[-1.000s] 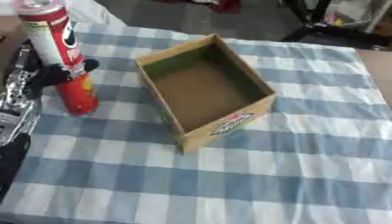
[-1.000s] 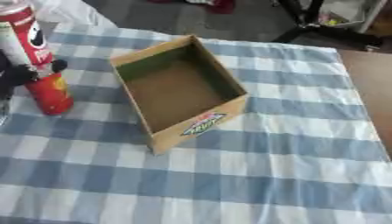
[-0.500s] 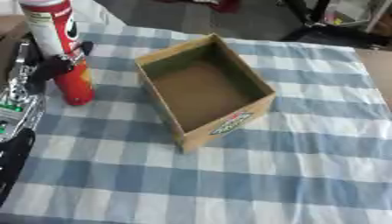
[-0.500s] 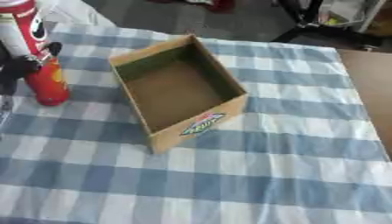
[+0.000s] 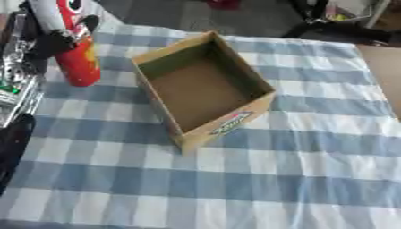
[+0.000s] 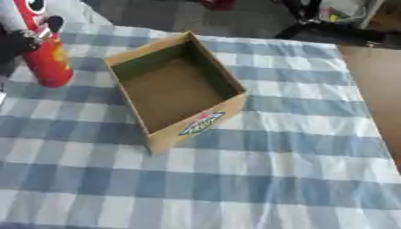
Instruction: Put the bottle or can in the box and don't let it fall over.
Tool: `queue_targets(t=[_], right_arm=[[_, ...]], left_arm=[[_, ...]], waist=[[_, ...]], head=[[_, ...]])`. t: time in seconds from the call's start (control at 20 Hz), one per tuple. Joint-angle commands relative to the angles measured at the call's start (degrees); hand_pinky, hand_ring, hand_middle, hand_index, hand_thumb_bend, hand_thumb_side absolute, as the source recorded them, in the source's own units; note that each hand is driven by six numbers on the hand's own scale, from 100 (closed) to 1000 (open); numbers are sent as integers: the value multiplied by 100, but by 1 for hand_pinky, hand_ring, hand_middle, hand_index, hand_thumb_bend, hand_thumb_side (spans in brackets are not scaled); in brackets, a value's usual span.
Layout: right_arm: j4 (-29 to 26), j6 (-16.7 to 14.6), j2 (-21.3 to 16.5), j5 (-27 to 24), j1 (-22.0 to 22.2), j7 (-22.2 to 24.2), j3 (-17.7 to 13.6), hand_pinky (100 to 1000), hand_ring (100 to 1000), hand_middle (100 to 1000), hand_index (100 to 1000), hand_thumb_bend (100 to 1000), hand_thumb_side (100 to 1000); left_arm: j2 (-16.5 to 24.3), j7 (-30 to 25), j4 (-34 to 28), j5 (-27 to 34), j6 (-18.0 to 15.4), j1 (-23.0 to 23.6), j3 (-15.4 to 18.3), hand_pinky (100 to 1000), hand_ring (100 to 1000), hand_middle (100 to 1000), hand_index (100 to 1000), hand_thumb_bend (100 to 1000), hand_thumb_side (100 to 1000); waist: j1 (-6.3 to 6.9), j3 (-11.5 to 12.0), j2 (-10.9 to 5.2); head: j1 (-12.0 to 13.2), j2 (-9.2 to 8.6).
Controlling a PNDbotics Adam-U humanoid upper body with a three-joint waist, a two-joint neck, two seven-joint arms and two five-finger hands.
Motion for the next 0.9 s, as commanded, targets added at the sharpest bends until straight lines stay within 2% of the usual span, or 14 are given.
queue_targets(t=[0.05, 0.25, 0.45, 0.6, 0.65, 0.7, 0.9], right_arm=[[-104, -10, -157, -24, -78, 37, -27, 876, 1000, 826, 771, 100, 789], [-104, -15, -161, -38, -125, 66, -6, 876, 1000, 826, 771, 100, 790], [-104, -12, -147, -51, -169, 89, 15, 876, 1000, 827, 771, 100, 796], [-104, -4, -114, -66, -241, 109, 42, 876, 1000, 827, 771, 100, 797], [-104, -6, -105, -71, -266, 115, 47, 876, 1000, 827, 771, 100, 823], [-104, -12, -98, -74, -292, 119, 49, 876, 1000, 827, 771, 100, 796], [-104, -44, -74, -84, -361, 134, 51, 876, 1000, 827, 771, 100, 796]], left_arm=[[-105, 7, -377, 128, 296, -336, -182, 1000, 580, 399, 393, 520, 100], [-425, 41, -527, 161, 557, -709, -496, 1000, 581, 401, 396, 505, 100], [-696, -61, -517, -2, 604, -1085, -737, 1000, 580, 400, 395, 495, 100], [-904, -92, -365, -202, 574, -1324, -816, 1000, 580, 400, 396, 487, 100], [-962, -88, -311, -269, 546, -1369, -829, 1000, 581, 400, 396, 486, 100], [-1030, -73, -264, -297, 498, -1405, -835, 1000, 580, 401, 397, 483, 100], [-1245, 26, -96, -610, 327, -1410, -878, 1000, 582, 401, 397, 475, 100]], waist=[[35, -17, -138], [80, -53, -155], [132, -111, -154], [181, -216, -123], [190, -252, -111], [197, -298, -93], [218, -462, -21]], head=[[-138, 61], [-197, 88], [-188, 82], [-120, 10], [-105, -14], [-94, -47], [-22, -157]])
